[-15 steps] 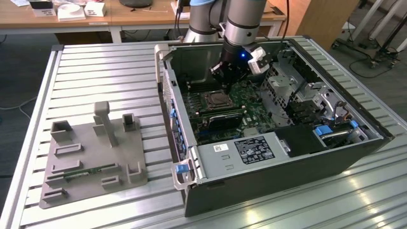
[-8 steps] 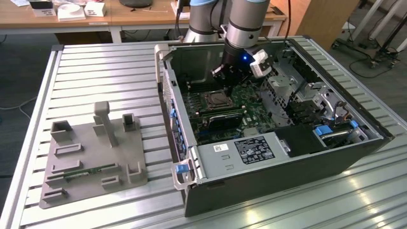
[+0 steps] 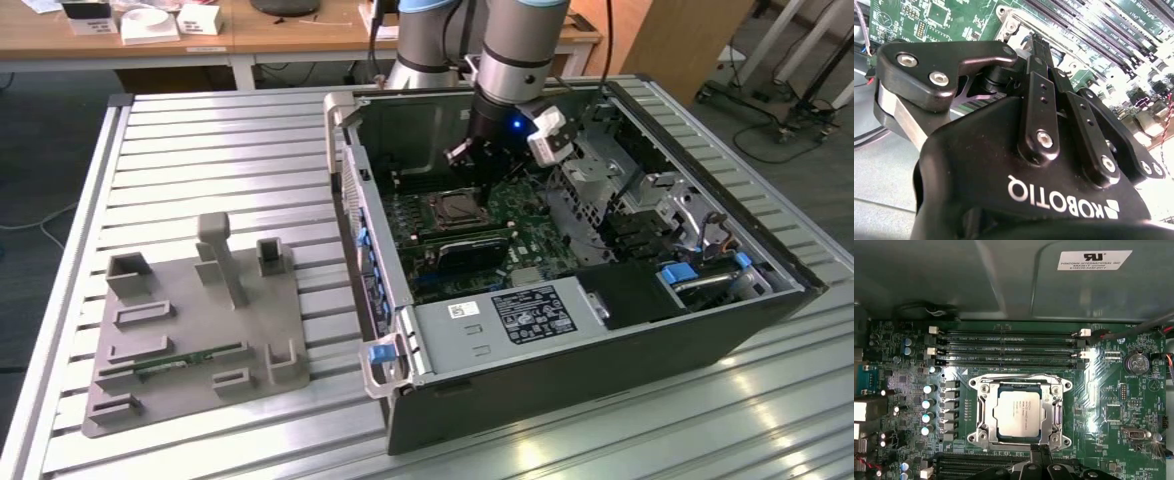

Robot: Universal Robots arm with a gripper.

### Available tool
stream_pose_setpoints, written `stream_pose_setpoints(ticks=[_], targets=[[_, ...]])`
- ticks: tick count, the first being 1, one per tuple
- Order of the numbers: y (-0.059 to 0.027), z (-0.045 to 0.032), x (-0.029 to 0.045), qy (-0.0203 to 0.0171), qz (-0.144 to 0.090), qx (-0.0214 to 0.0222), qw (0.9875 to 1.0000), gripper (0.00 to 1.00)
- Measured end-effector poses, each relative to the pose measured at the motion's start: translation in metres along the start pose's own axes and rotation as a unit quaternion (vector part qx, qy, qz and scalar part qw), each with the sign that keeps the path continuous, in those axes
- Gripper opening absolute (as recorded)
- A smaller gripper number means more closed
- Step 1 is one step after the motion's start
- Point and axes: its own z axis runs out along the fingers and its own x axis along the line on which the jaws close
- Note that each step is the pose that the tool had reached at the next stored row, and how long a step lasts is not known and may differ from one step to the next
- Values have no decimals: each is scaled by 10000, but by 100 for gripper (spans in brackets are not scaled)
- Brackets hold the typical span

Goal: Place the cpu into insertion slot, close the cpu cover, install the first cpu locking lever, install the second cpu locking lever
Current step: 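Install the second cpu locking lever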

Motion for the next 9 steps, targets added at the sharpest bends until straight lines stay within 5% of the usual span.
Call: stream_pose_setpoints(ticks=[9], targets=[[-35, -115, -1, -1, 0, -2, 10000, 11]])
